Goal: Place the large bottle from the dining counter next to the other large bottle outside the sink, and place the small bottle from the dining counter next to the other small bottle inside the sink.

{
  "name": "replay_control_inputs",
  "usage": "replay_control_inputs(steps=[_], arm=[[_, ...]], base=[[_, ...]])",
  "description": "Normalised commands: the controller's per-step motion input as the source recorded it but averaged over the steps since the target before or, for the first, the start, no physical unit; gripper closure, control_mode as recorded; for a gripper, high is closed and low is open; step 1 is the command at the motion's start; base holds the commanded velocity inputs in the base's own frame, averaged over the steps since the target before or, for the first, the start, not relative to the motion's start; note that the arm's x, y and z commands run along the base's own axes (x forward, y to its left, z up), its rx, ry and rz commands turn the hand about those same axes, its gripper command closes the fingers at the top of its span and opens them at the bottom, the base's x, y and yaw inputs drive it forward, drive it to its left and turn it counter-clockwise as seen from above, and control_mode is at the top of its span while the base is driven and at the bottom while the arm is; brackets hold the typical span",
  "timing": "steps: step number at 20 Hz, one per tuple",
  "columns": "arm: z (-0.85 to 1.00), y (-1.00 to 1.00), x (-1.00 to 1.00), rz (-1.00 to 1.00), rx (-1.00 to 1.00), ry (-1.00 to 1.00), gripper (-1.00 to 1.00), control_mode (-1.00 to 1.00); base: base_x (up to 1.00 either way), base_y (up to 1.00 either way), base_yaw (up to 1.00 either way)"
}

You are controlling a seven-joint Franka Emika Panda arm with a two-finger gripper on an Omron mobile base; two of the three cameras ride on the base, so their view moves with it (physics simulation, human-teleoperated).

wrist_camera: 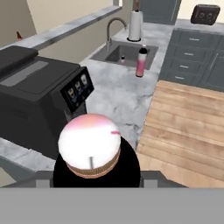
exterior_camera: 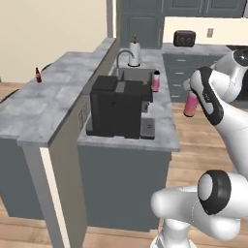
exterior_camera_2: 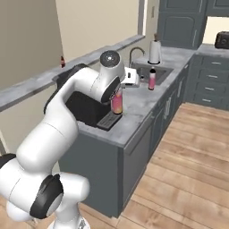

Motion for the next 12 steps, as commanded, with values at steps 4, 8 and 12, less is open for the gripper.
replay_control_inputs(steps=[4,8,12], arm=[[0.0,0.0,0.0,0.0,0.0,0.0,1.0,1.0],[0.0,0.0,0.0,0.0,0.0,0.0,1.0,1.0],[0.0,0.0,0.0,0.0,0.0,0.0,1.0,1.0]], base=[[0.0,-0.04,0.25],[0.0,0.0,0.25],[0.02,-0.22,0.21]])
